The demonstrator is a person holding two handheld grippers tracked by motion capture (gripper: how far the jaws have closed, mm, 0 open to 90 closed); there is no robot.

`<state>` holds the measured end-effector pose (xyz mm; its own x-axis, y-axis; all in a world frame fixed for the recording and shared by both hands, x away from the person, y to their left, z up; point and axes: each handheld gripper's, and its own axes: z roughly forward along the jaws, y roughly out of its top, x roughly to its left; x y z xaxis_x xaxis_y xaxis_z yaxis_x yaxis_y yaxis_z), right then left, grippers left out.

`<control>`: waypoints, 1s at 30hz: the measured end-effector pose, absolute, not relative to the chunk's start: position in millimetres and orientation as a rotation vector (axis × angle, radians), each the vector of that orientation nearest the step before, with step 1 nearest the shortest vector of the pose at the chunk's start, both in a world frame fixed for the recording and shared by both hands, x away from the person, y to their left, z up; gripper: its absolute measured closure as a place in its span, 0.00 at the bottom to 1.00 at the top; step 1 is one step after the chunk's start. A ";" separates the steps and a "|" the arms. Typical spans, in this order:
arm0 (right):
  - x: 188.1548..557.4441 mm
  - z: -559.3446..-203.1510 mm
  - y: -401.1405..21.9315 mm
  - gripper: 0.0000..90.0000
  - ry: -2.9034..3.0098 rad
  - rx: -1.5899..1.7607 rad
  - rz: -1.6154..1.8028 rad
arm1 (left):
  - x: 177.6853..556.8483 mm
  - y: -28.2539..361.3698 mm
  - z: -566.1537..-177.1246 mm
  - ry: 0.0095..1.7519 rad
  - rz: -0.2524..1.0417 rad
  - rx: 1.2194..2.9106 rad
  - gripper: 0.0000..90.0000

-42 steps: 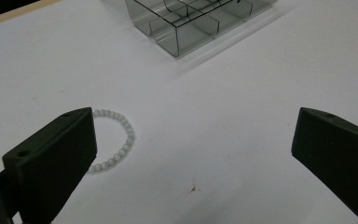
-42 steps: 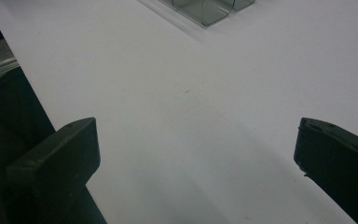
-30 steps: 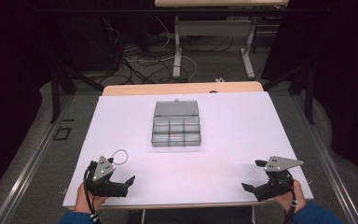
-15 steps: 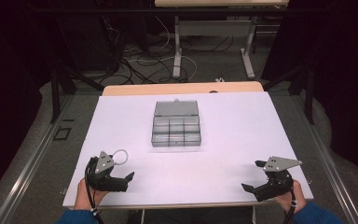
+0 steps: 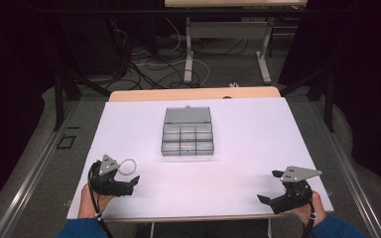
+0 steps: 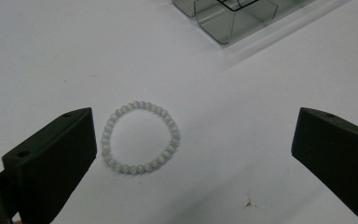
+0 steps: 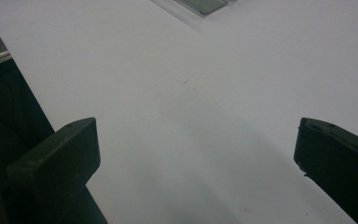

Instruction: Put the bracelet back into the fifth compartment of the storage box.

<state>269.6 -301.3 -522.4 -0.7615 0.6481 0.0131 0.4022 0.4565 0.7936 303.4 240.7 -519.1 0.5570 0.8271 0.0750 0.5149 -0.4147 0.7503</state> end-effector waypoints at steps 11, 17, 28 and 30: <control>270.3 -522.5 -301.0 0.00 2.422 0.894 1.198 | 320.9 248.1 -521.8 1.135 0.575 2.117 0.00; 270.0 -523.1 -301.0 0.00 2.409 0.903 1.195 | 330.1 249.9 -526.3 1.170 0.573 2.122 0.00; 270.1 -523.3 -301.3 0.00 2.406 0.912 1.193 | 340.7 250.2 -533.4 1.198 0.559 2.157 0.01; 270.0 -523.3 -301.4 0.00 2.406 0.916 1.196 | 341.3 250.0 -533.7 1.206 0.553 2.171 0.02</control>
<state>270.0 -301.4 -523.3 -0.7508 0.6604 0.0129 0.4091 0.4496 0.7940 341.3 250.0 -533.7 0.5034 0.8610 0.0721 0.6167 -0.4165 0.6680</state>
